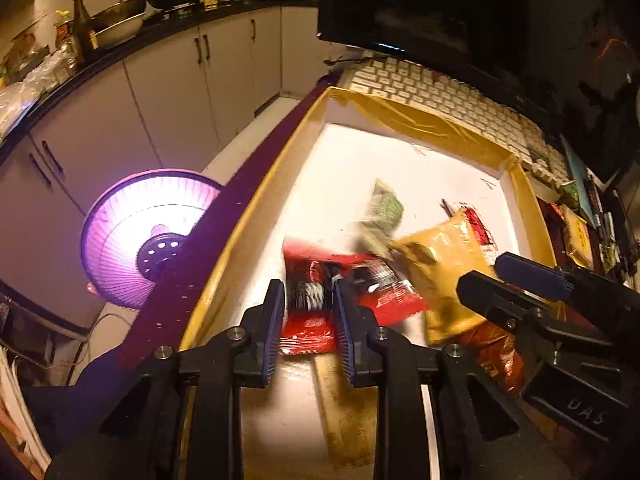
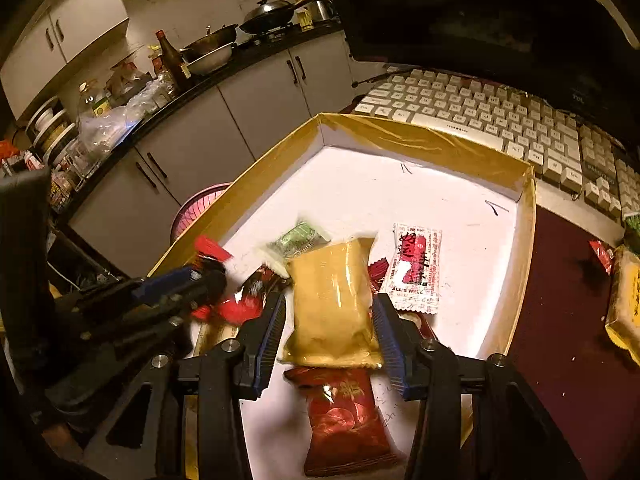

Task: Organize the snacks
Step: 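Carry both snacks over the tray and open both tools to drop them, then withdraw both tools from the tray back over the cloth, then grasp cream biscuit pack with right tool while left tool grasps red candy, then carry biscuit pack and red candy over the tray and open both tools, then move right tool to the green pea pouch by the notebook and grasp it, then grasp green pea pouch with left tool while right tool holds it out and releases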

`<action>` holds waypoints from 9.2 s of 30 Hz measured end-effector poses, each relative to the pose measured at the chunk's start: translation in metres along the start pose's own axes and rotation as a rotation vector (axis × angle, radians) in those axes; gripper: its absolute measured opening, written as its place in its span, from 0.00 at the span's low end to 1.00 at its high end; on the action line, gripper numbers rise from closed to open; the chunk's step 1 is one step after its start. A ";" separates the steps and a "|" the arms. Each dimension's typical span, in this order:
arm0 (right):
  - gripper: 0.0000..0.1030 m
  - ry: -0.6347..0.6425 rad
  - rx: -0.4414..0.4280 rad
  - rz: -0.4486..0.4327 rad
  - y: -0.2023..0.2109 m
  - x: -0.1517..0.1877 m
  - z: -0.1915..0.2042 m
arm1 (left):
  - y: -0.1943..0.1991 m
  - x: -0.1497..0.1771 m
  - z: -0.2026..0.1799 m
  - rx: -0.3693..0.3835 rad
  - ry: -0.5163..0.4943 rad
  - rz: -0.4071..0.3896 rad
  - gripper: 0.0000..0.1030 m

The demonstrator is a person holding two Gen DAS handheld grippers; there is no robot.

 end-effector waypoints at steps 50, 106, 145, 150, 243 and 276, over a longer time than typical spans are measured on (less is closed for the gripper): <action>0.75 -0.439 -0.099 -0.201 0.140 0.086 -0.182 | 0.129 0.058 -0.171 0.184 -0.140 -0.179 0.79; 0.66 -0.483 0.206 -0.104 0.069 0.073 -0.273 | 0.025 -0.029 -0.244 0.310 -0.277 0.010 0.79; 0.66 -0.484 0.048 -0.269 0.106 0.077 -0.260 | 0.055 -0.047 -0.204 0.278 -0.206 -0.056 0.28; 0.66 -0.415 -0.099 -0.256 0.106 0.039 -0.199 | 0.072 -0.049 -0.142 0.216 -0.100 -0.118 0.28; 0.19 -0.042 0.173 -0.016 0.077 0.025 -0.198 | 0.051 0.001 -0.184 0.436 -0.045 -0.017 0.75; 0.34 -0.057 0.029 -0.036 0.101 0.118 -0.165 | 0.012 0.054 -0.279 0.582 -0.152 0.226 0.25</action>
Point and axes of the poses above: each gripper's, at about its wrist camera, not at the fingertips, and y roughly against the way its jaws point, z to its left, x to its underside, the point moved 10 cm from there along -y, roughly the way its jaws point, and after that the axes turned 4 degrees about x, right-handed, at the moved point
